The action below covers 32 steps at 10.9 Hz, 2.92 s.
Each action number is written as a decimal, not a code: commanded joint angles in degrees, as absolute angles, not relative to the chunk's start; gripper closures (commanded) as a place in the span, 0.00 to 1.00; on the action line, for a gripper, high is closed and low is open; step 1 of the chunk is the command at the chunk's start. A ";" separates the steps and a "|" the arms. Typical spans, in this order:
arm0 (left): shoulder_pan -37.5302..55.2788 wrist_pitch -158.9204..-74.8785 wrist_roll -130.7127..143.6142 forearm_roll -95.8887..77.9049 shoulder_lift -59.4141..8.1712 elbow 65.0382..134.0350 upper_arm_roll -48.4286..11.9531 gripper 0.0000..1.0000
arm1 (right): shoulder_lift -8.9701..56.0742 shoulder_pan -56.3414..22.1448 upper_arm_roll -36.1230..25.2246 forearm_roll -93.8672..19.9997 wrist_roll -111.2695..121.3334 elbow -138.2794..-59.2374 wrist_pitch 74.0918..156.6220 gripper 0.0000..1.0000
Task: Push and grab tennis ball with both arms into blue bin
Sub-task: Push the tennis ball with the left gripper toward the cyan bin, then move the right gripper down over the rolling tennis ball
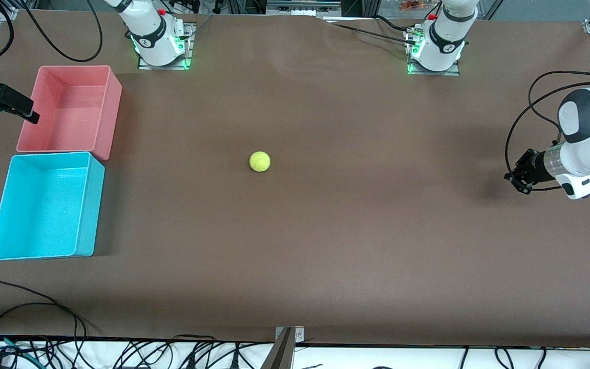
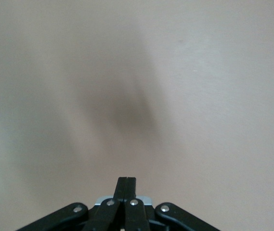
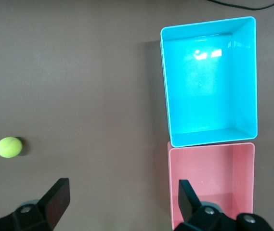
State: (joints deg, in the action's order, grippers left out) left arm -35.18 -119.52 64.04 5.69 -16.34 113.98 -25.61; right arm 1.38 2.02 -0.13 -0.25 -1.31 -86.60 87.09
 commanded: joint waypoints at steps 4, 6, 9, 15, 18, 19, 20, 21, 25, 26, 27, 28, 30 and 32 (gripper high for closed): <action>-34.37 -105.04 51.65 7.82 -13.36 100.66 -35.24 0.93 | 3.60 1.93 0.09 -1.05 -1.41 -85.61 86.22 0.00; -34.37 -104.94 45.46 7.38 -13.01 97.93 -37.08 0.62 | 3.52 2.11 0.00 -1.32 -0.97 -85.61 86.13 0.00; -34.98 -104.94 26.71 7.21 -13.01 96.16 -36.83 0.00 | 3.60 1.67 0.26 -1.41 -2.45 -87.62 86.13 0.00; -35.07 -101.07 -8.29 7.12 -13.01 89.66 -36.57 0.00 | 5.71 -0.79 0.97 -0.09 -4.64 -94.98 89.19 0.00; -35.68 -99.94 -10.81 6.94 -12.13 88.16 -37.09 0.00 | 3.96 -1.05 1.05 0.70 -5.54 -107.80 99.98 0.00; -35.68 -99.84 -10.90 6.94 -12.22 88.07 -37.09 0.00 | 3.61 -1.05 1.05 1.05 -5.54 -112.28 104.20 0.00; -35.68 -99.76 -10.90 6.94 -12.13 88.07 -37.26 0.00 | 3.60 -1.05 1.05 1.49 -5.54 -115.80 108.15 0.00; -34.73 -99.67 -10.72 6.86 -12.13 87.46 -36.74 0.00 | 3.78 -1.05 1.05 1.41 -5.54 -119.76 113.24 0.00; -9.64 -98.09 -10.89 1.77 -8.53 87.71 -9.74 0.00 | 9.65 -1.40 1.05 1.49 -5.45 -125.85 128.47 0.00; -3.32 -97.82 -10.72 0.89 -8.00 87.89 -2.88 0.00 | 11.93 -1.58 1.05 1.49 -5.45 -125.86 130.85 0.00; 1.19 -97.74 -10.29 -0.86 -7.48 87.89 2.06 0.00 | 13.69 -1.58 1.05 1.49 -5.45 -126.03 131.91 0.00; 2.88 -97.73 -10.02 -1.31 -6.51 88.33 3.76 0.00 | 15.28 -1.58 1.05 1.49 -5.45 -126.12 132.10 0.00; 3.95 -97.73 -10.11 -1.23 -4.66 89.73 4.22 0.00 | 18.70 -1.58 0.79 1.93 -5.45 -126.21 134.55 0.00; 4.04 -97.65 -10.11 -1.32 -3.78 91.75 4.39 0.00 | 19.60 -1.50 0.53 7.97 -7.89 -125.95 136.92 0.00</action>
